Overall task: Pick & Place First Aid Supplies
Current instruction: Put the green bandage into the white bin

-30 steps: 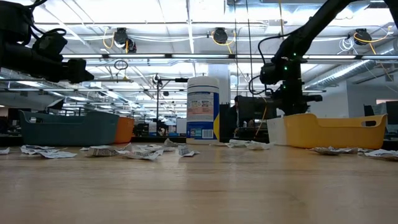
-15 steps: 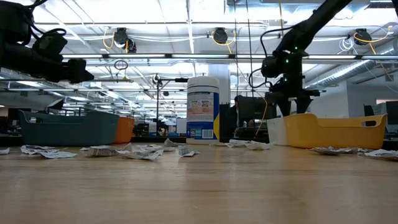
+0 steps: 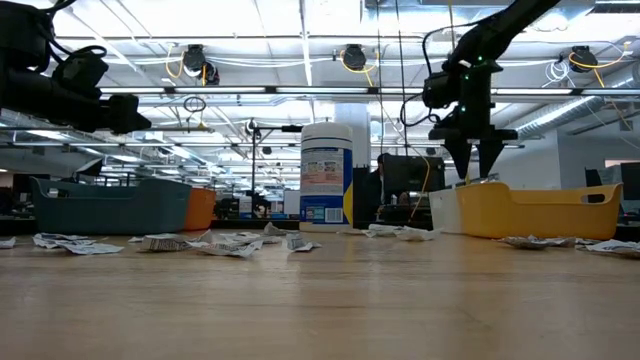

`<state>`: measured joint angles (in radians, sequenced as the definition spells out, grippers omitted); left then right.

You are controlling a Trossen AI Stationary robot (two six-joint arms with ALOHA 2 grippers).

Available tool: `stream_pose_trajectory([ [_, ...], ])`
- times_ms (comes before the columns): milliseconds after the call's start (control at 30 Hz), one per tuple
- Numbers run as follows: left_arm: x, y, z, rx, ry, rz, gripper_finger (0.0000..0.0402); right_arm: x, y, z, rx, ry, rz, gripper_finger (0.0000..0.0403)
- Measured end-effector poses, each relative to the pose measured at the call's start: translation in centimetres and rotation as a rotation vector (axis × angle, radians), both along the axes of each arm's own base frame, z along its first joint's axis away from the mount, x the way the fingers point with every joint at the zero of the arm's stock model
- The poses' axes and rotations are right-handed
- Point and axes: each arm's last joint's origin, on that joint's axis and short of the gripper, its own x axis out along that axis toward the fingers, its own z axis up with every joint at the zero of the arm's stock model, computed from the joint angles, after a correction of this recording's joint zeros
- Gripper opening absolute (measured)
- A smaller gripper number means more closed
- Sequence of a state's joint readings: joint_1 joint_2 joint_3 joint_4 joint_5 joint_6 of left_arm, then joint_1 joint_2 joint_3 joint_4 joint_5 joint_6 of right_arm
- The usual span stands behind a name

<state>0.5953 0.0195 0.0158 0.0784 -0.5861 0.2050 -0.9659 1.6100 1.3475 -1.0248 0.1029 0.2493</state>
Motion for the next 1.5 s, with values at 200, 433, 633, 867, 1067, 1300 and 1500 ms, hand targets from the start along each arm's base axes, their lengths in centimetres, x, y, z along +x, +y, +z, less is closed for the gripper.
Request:
stream_pose_trajectory([
  [200, 0.0, 0.0, 0.0, 0.000, 0.000, 0.000, 0.0308, 2.9, 1.6, 1.2, -0.037, -0.027, 0.123, 0.0254],
  [433, 0.0, 0.0, 0.0, 0.000, 0.000, 0.000, 0.0308, 5.9, 3.8, 2.1, -0.080, -0.039, 0.330, 0.0254],
  [633, 0.0, 0.0, 0.0, 0.000, 0.000, 0.000, 0.0308, 8.1, 5.8, 2.2, -0.123, -0.049, 0.509, 0.0254],
  [867, 0.0, 0.0, 0.0, 0.000, 0.000, 0.000, 0.0308, 9.4, 6.6, 2.0, -0.181, -0.083, 0.592, 0.0254],
  [1067, 0.0, 0.0, 0.0, 0.000, 0.000, 0.000, 0.0308, 9.6, 6.5, -0.1, -0.223, -0.094, 0.641, 0.0254],
  [1300, 0.0, 0.0, 0.0, 0.000, 0.000, 0.000, 0.0308, 9.4, 7.0, -3.4, -0.195, -0.163, 0.777, 0.0254],
  [1500, 0.0, 0.0, 0.0, 0.000, 0.000, 0.000, 0.0308, 9.8, 6.9, -6.3, -0.213, -0.171, 0.851, 0.0254],
])
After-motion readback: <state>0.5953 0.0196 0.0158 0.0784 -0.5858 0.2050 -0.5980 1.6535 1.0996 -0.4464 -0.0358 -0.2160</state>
